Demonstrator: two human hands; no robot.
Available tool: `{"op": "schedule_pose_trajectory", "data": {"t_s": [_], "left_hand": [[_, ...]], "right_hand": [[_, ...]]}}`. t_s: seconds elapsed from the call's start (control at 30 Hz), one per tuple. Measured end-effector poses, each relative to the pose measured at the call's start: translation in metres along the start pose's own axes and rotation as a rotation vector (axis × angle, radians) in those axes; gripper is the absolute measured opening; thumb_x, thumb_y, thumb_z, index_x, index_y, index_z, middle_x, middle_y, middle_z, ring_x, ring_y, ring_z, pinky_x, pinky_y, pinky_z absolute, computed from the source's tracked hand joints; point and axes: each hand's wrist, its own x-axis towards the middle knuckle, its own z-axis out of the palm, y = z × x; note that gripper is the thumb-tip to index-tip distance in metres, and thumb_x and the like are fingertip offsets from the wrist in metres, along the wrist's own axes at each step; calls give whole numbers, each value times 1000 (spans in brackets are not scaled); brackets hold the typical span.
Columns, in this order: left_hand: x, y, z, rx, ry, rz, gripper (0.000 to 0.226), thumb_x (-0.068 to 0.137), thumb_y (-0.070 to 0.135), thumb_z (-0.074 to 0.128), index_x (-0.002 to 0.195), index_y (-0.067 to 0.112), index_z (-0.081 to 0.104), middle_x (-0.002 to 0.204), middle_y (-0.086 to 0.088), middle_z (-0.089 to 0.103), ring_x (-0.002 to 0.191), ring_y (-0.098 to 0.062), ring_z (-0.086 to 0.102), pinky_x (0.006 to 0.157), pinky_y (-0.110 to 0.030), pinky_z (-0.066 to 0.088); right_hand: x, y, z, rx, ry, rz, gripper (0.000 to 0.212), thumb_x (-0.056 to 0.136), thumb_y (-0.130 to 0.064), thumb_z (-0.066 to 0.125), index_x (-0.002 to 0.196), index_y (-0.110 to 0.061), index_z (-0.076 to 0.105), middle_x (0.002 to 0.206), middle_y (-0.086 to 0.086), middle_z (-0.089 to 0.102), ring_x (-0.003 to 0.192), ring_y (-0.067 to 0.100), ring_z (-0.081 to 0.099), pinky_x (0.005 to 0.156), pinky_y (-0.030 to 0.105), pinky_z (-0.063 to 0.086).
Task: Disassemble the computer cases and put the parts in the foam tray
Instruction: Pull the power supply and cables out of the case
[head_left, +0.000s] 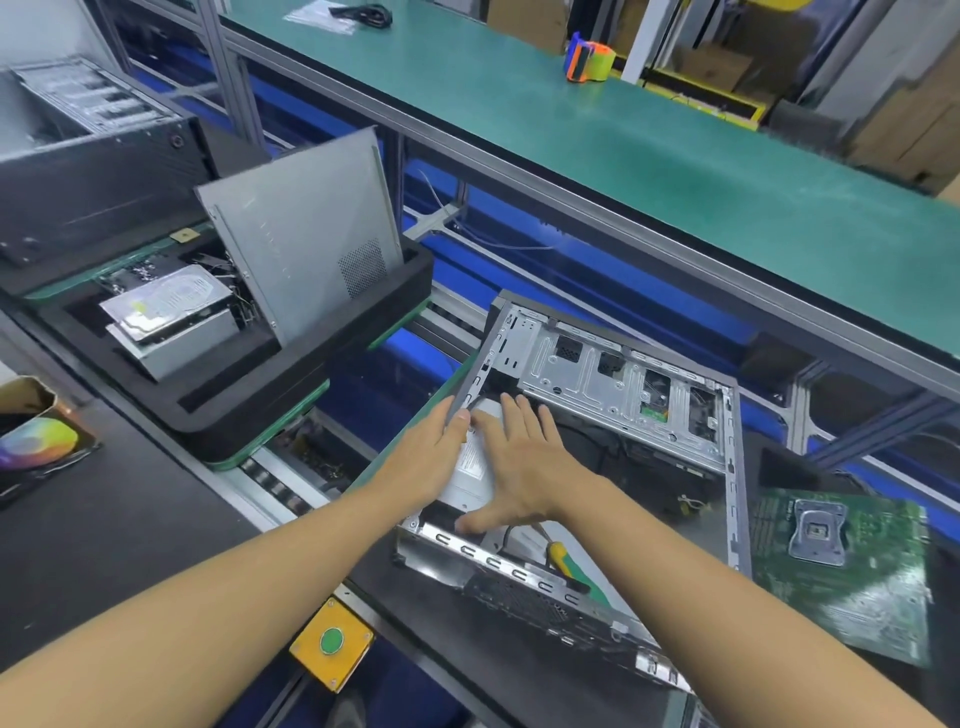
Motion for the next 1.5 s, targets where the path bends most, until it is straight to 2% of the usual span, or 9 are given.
{"op": "schedule_pose_trajectory", "data": {"t_s": [0.17, 0.3, 0.57, 0.73, 0.87, 1.03, 1.2, 1.3, 1.5], "left_hand": [[-1, 2, -1, -20, 20, -21, 31, 106, 44, 26, 124, 42, 52, 104, 16, 63, 97, 5, 55, 79, -19, 40], [-3, 1, -1, -26, 37, -30, 39, 107, 40, 23, 128, 34, 55, 108, 8, 65, 103, -8, 58, 87, -29, 41], [-1, -2, -1, 21, 37, -74, 48, 104, 52, 17, 119, 34, 58, 106, 8, 65, 104, -11, 57, 90, -34, 41], [1, -3, 0, 6, 58, -95, 46, 104, 55, 18, 129, 42, 54, 119, 17, 58, 109, -6, 51, 91, -28, 32], [1, -2, 0, 30, 53, -88, 46, 102, 59, 16, 115, 43, 57, 106, 14, 65, 100, -5, 58, 84, -30, 39], [1, -2, 0, 34, 39, -86, 49, 104, 56, 15, 119, 38, 57, 113, 6, 65, 109, -17, 58, 99, -43, 43], [-1, -3, 0, 34, 64, -83, 52, 104, 57, 16, 124, 35, 59, 99, 20, 61, 106, -10, 54, 89, -31, 34], [1, -6, 1, 23, 60, -84, 52, 104, 57, 17, 136, 37, 53, 121, 16, 62, 118, -11, 52, 98, -32, 36], [2, -5, 0, 28, 56, -57, 44, 105, 53, 20, 128, 38, 55, 114, 13, 62, 108, -12, 55, 89, -31, 35]], "right_hand": [[0, -2, 1, 65, 17, -13, 130, 60, -78, 68, 156, -25, -2, 165, 12, -19, 152, 33, -16, 122, 55, 2], [-5, 2, -1, 51, 74, -15, 118, 57, -75, 70, 147, -30, 8, 158, 9, 6, 144, 33, 12, 110, 53, 27], [-10, 4, 2, 124, 110, -28, 117, 54, -67, 75, 147, -35, 10, 157, 12, 7, 145, 33, 8, 112, 52, 19], [3, 3, -11, 99, 156, -38, 112, 53, -67, 76, 143, -29, 21, 145, 7, 21, 134, 32, 22, 108, 45, 23], [2, 13, -13, 55, 148, -60, 112, 52, -70, 75, 140, -30, 21, 144, 9, 24, 135, 32, 24, 108, 48, 23], [-5, 16, -7, 16, 148, -70, 111, 51, -73, 73, 139, -31, 21, 150, 10, 19, 138, 32, 20, 105, 50, 26], [-12, 15, -5, -69, 113, -99, 117, 50, -77, 70, 144, -29, 18, 155, 13, 13, 140, 34, 18, 104, 50, 26], [-15, 12, -5, -89, 118, -90, 117, 52, -77, 68, 145, -27, 19, 157, 14, 11, 141, 34, 17, 108, 55, 22], [-18, 13, -8, -158, 129, -118, 120, 57, -79, 64, 151, -23, 16, 159, 19, 12, 145, 37, 16, 117, 53, 10]]}}
